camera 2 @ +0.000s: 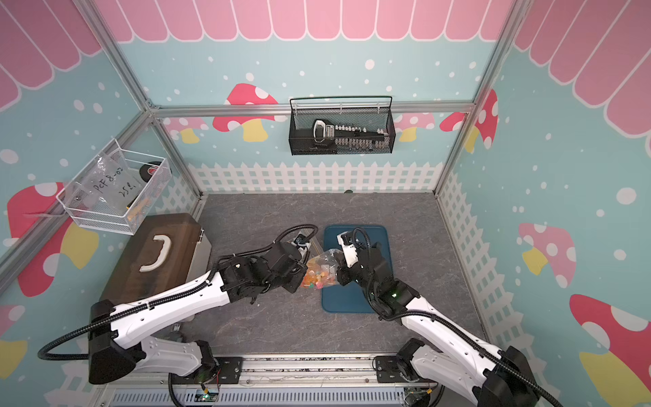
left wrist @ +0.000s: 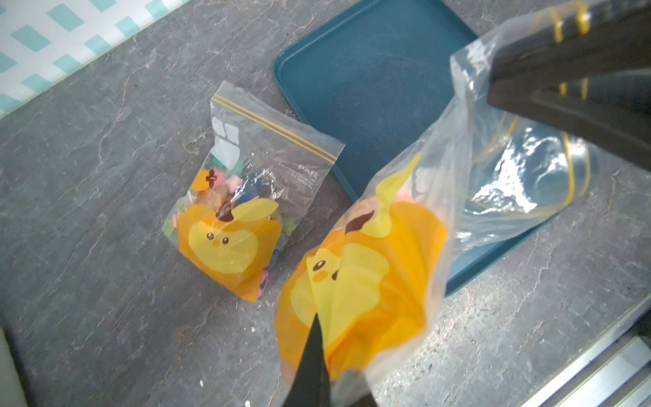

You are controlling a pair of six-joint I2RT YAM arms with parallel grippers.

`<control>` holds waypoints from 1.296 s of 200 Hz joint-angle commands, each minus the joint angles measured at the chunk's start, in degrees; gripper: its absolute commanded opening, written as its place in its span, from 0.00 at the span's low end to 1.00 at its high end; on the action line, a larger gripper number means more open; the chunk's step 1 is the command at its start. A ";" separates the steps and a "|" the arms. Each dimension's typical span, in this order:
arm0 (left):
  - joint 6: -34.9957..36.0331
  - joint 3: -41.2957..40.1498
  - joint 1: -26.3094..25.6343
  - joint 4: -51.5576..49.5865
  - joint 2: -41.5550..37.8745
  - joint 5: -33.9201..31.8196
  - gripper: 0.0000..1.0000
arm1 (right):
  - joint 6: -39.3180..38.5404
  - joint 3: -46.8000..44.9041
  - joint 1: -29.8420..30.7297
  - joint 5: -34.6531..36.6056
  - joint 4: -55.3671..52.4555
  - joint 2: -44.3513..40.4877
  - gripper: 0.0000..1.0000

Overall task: Pour candies out of the ziploc bag
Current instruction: 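Pour the candies out of the ziploc bag onto the tray.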

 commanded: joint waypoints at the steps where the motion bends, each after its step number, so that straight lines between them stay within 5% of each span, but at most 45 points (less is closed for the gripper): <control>1: 3.01 5.07 -0.29 5.33 1.54 0.70 0.00 | 2.53 -0.98 -1.56 3.67 -1.04 -0.81 0.00; 259: 13.72 26.70 2.00 8.43 17.73 -0.56 0.00 | 7.65 -1.66 -15.31 -2.04 17.10 16.21 0.00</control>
